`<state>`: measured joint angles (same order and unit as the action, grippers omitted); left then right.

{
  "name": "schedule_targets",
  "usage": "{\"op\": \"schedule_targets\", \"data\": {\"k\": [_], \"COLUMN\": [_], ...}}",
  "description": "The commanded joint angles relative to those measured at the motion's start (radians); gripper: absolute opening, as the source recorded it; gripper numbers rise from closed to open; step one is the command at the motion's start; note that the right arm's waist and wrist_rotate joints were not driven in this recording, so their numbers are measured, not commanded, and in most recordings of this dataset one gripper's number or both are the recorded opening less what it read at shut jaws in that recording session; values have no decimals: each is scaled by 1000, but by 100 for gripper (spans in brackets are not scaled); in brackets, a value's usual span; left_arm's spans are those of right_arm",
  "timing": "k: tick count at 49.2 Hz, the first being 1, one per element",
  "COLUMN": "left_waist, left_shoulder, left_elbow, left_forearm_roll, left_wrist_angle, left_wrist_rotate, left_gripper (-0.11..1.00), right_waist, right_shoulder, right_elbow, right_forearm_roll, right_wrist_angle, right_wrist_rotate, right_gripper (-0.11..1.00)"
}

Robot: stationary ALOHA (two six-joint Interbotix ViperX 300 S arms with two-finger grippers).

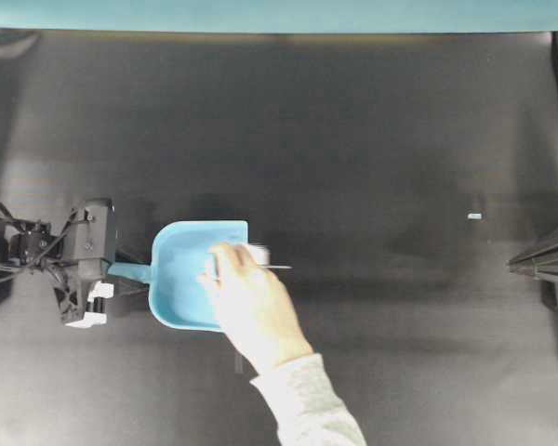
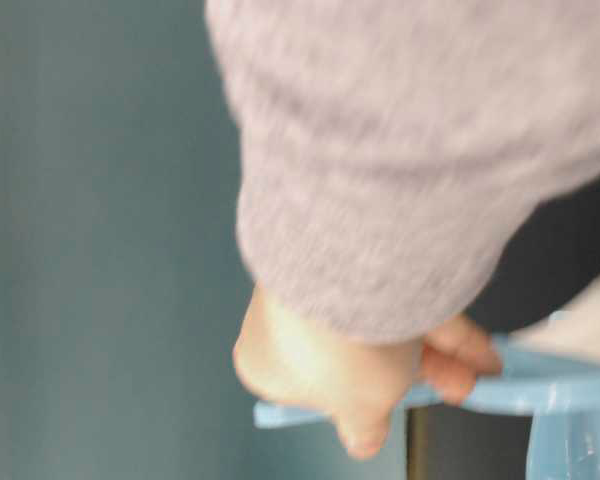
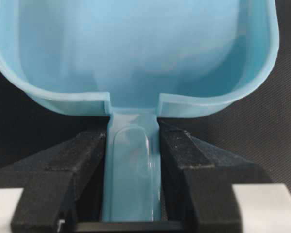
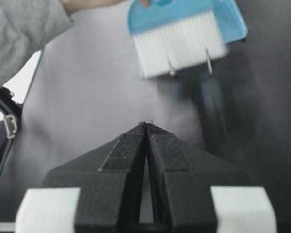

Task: Hold the dustpan with the left arm, while a human hand uses a hand brush to gather screws into the dustpan.
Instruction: 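Hold the dustpan still with the left gripper while screws are brushed in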

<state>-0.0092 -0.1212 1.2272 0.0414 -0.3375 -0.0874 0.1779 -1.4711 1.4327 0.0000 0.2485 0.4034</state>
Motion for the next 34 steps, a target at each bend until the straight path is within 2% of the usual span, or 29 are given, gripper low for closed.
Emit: {"op": "schedule_targets", "data": {"k": [1, 34], "left_waist": [5, 5], "left_shoulder": [9, 37], "left_elbow": [-8, 15], "left_forearm_roll": [3, 3], "left_wrist_angle": [-14, -94], "left_wrist_rotate": [2, -5], "left_gripper": [29, 29], "right_waist": [0, 0], "right_shoulder": [5, 5], "right_elbow": [-6, -6], "right_forearm_roll": [-3, -3], "right_wrist_angle": [-9, -9], "right_wrist_rotate": [0, 2], "right_gripper": [0, 0]}}
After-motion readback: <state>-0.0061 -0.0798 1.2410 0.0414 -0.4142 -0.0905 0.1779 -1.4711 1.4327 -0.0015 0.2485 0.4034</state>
